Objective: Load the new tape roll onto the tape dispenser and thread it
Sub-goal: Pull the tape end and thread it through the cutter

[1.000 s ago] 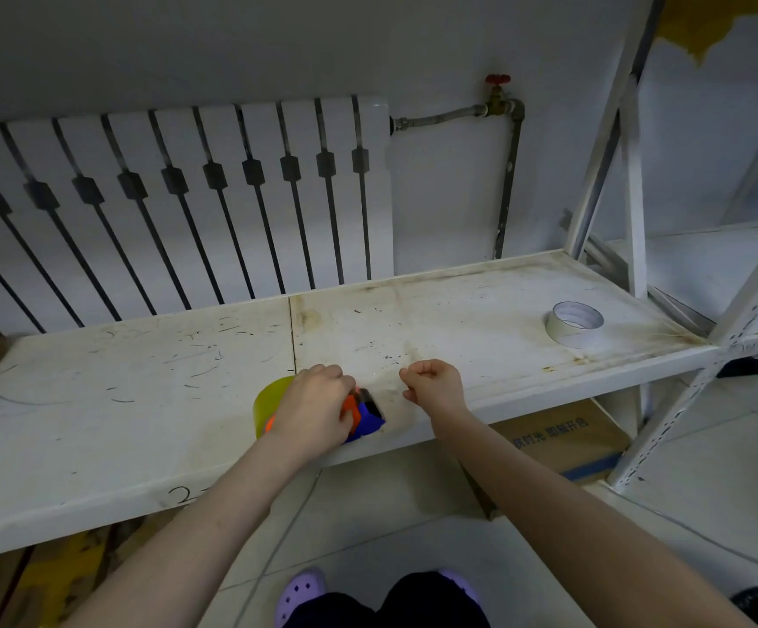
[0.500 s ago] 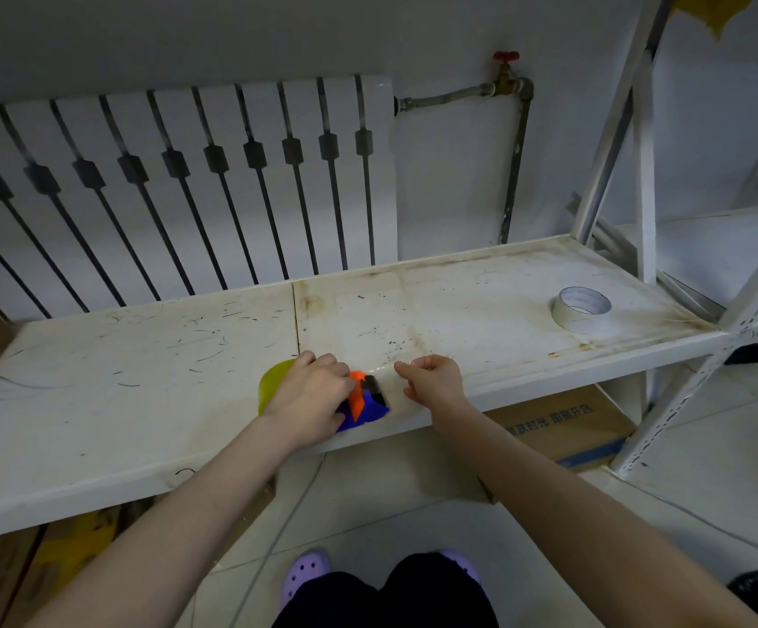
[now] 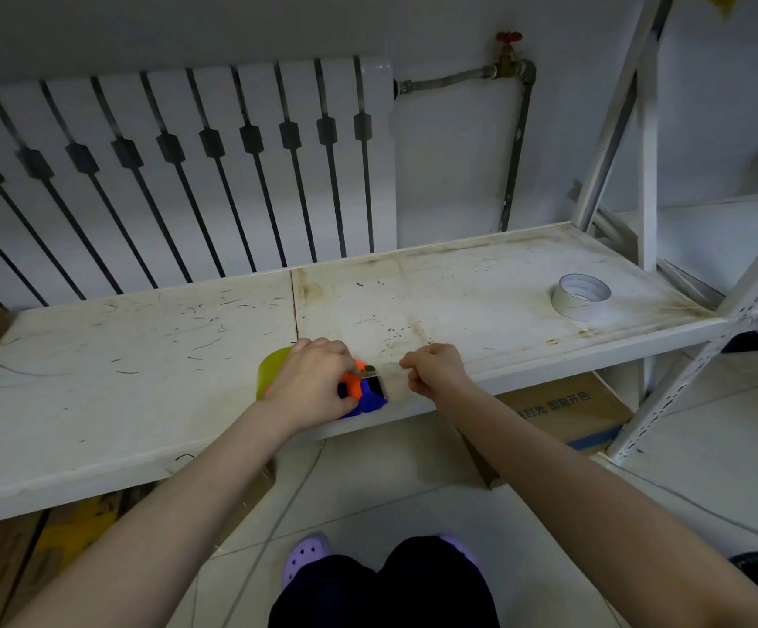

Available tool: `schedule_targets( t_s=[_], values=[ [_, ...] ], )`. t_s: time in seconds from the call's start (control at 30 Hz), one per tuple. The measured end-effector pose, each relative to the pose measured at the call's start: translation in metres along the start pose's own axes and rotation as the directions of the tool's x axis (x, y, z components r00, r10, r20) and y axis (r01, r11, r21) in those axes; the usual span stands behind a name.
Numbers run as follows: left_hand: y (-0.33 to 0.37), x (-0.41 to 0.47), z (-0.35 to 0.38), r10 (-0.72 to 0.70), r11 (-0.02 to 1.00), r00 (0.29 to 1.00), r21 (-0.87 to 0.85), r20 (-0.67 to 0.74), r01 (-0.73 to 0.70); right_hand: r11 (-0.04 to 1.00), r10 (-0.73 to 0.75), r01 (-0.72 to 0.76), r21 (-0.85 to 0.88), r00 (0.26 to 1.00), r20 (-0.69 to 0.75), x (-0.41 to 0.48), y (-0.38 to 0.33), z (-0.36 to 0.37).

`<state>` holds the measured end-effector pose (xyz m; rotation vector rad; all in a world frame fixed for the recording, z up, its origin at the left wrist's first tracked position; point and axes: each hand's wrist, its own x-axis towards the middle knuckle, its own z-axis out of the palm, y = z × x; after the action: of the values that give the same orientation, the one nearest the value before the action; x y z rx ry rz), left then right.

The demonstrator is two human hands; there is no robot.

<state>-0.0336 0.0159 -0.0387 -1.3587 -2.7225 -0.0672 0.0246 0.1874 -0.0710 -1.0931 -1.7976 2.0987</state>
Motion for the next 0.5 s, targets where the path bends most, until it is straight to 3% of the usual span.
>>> schedule_targets(
  t_s=[0.2, 0.5],
  values=[
    [0.000, 0.000, 0.001, -0.005, 1.000, 1.000, -0.001, -0.005, 0.005, 0.986, 0.042, -0.028, -0.164, 0.995, 0.087, -0.001, 0.006, -0.003],
    [0.002, -0.001, -0.003, -0.019, 1.000, 1.000, 0.013, 0.005, 0.019, 0.985, -0.017, 0.032, -0.168, 0.996, 0.090, -0.003, 0.013, -0.003]
  ],
)
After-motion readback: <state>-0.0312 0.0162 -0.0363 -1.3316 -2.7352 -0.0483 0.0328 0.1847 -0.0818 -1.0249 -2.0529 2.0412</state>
